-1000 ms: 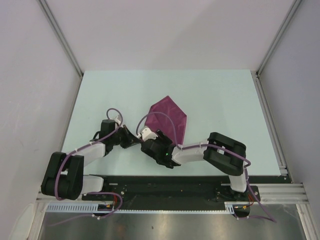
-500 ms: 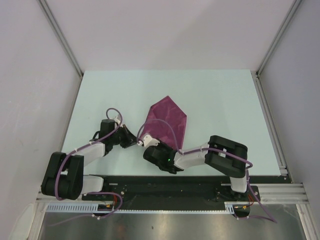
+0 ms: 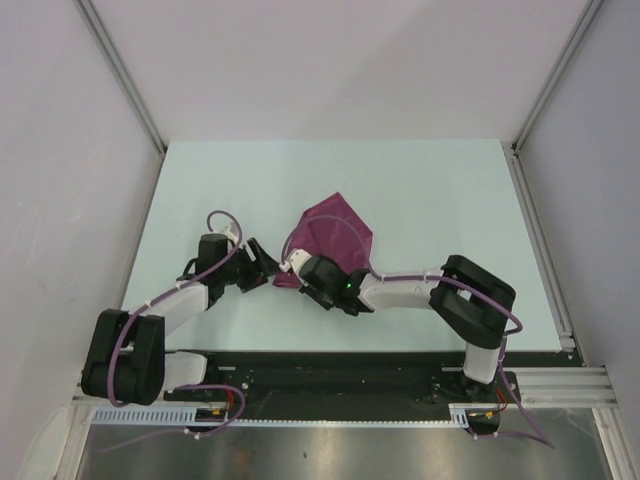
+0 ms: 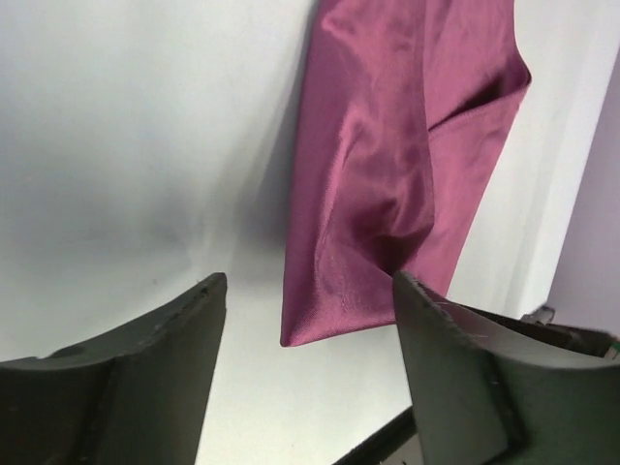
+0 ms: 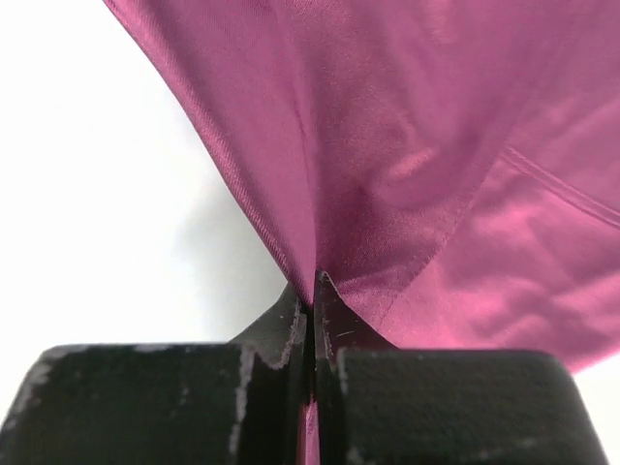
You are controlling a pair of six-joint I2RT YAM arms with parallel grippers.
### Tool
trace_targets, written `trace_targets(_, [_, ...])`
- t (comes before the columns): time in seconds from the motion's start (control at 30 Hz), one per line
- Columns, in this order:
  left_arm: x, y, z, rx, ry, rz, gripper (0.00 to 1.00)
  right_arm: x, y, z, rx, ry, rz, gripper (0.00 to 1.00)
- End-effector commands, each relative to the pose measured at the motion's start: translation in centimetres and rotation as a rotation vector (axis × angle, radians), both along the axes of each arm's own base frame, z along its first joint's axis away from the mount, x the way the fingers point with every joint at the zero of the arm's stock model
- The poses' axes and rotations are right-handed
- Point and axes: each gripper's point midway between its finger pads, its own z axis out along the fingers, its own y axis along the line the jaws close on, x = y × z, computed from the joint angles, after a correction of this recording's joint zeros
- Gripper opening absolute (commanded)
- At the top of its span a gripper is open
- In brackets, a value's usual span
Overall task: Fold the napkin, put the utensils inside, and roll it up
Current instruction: Roll the napkin with the utensil
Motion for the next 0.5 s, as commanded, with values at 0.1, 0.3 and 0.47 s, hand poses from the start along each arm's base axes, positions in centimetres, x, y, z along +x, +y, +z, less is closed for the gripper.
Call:
trace_targets(0.1, [1.1,3.0,1.9,0.163,-0.115,0.086,0.78,-2.0,2.1,2.7,0.217,0.444,0.162,0.00])
trace_targets(0.3, [-0.6,2.5,2.6,0.219,-0.147,0.052,0.79,-1.3,1.7,2.6,0.295,0.673,0.188,0.00])
trace_targets(0.47, [-3.4,-0.6,2.3,0.162,-0.134,-0.092,0.79,-0.9,1.6,1.1,0.322,0.809,0.186,0.00])
